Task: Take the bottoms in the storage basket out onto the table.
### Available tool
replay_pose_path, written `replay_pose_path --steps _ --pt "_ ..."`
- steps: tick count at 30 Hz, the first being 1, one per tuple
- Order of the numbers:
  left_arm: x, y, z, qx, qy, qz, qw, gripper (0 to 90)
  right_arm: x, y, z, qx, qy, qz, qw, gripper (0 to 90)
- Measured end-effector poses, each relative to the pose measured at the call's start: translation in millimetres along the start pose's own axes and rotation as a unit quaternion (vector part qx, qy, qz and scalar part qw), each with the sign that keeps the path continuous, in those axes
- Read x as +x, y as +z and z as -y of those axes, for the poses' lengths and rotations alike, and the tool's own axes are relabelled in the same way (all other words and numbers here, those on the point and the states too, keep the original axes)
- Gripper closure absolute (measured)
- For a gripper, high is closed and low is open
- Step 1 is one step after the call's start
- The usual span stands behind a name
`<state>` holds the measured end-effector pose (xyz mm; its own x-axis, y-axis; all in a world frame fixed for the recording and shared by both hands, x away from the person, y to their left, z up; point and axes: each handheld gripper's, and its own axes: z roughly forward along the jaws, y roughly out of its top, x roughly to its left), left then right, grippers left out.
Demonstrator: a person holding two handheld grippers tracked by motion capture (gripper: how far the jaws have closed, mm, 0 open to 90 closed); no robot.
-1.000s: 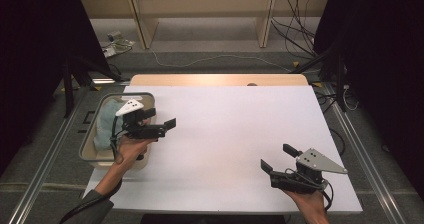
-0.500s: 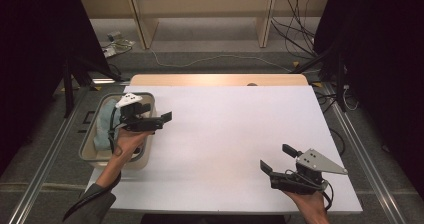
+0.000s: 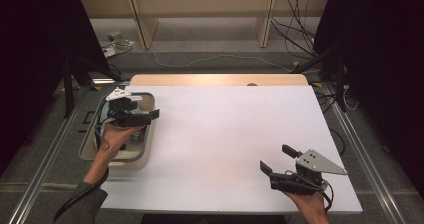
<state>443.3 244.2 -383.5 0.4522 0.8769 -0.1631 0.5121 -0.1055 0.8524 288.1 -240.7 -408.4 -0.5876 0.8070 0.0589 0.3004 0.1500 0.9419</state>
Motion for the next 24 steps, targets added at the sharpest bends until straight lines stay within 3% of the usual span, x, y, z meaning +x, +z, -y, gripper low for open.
replay_pose_path --steps 10,24 --pt "13.8 -5.2 -1.5 0.019 0.003 -0.019 0.9996 1.5 0.1 0.0 0.3 0.002 -0.001 -0.002 1.0 12.3" --pt "48.3 -22.6 -2.3 0.038 -0.029 -0.061 0.997 1.5 0.7 0.8 0.3 0.003 -0.002 -0.003 1.0 12.3"
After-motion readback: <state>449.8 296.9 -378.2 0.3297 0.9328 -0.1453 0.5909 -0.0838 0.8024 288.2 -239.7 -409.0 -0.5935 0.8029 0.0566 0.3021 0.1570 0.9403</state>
